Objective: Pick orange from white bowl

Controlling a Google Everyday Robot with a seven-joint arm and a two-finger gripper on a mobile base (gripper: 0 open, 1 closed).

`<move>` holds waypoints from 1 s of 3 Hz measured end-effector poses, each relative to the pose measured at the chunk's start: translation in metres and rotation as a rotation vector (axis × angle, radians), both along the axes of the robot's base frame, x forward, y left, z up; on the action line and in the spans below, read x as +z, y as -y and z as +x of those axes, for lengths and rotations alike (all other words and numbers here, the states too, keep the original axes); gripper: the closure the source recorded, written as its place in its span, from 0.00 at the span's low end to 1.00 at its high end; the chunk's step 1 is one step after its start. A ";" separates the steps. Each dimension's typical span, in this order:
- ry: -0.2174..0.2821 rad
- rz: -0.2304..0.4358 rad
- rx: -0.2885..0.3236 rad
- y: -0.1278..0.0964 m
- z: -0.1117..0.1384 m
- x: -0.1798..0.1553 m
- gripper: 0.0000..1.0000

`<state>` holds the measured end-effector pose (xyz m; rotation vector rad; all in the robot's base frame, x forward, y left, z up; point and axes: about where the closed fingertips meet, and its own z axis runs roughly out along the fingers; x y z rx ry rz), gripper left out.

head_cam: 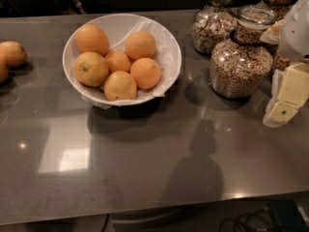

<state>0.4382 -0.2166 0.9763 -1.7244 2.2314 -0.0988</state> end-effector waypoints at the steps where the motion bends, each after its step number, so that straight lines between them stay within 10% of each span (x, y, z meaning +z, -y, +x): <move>1: 0.011 0.002 0.001 -0.003 0.001 0.000 0.00; 3: 0.118 0.091 0.127 -0.080 0.054 -0.004 0.00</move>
Offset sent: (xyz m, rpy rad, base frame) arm 0.0586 0.0806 -0.0172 0.0767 -0.1239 0.1309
